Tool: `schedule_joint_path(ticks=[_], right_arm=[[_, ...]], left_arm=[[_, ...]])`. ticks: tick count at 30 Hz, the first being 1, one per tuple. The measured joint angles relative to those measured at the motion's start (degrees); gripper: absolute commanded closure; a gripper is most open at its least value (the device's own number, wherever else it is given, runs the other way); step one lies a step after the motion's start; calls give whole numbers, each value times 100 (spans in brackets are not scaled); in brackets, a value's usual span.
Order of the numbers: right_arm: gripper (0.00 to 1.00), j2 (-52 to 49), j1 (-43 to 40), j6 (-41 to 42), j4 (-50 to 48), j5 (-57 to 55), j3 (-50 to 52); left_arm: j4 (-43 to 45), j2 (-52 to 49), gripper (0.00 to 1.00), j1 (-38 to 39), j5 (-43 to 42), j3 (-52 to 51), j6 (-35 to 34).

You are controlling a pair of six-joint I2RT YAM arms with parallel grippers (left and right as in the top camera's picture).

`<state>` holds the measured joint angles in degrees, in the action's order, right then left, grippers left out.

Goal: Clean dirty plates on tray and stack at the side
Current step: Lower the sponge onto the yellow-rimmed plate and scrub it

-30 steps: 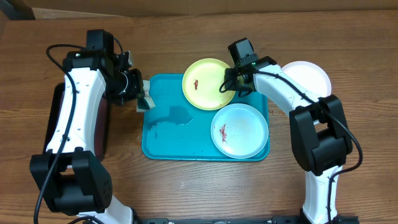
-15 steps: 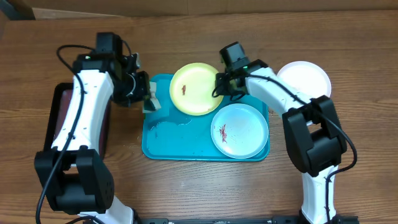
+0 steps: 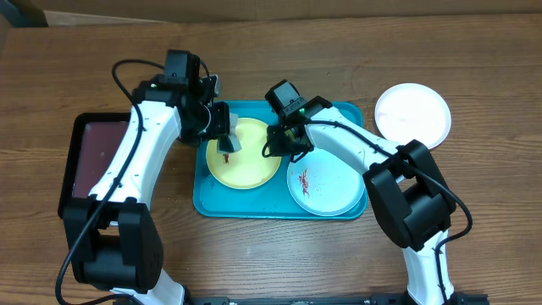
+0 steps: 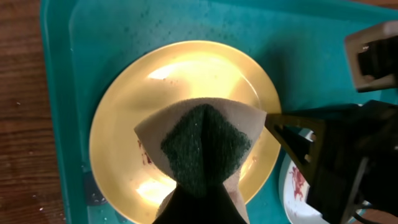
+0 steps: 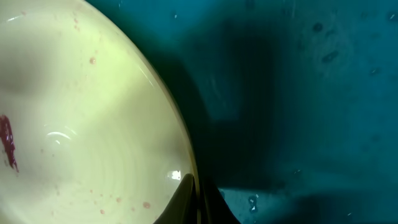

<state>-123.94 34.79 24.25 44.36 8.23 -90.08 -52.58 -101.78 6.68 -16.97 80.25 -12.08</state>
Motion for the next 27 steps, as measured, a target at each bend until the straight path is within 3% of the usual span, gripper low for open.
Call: schedule_joint_path(ticks=[13,21,27], right_arm=[[96,0,-22,101,179,446,0],[96,0,-17,98,260,426,0],[96,0,-13,101,258,428,0]], left_arm=[[780,-678,96,129,-208,-490,-332],[822,-1279,96,422,-363,-490,-348],[595,-1353,96,450,118,-354,-444]])
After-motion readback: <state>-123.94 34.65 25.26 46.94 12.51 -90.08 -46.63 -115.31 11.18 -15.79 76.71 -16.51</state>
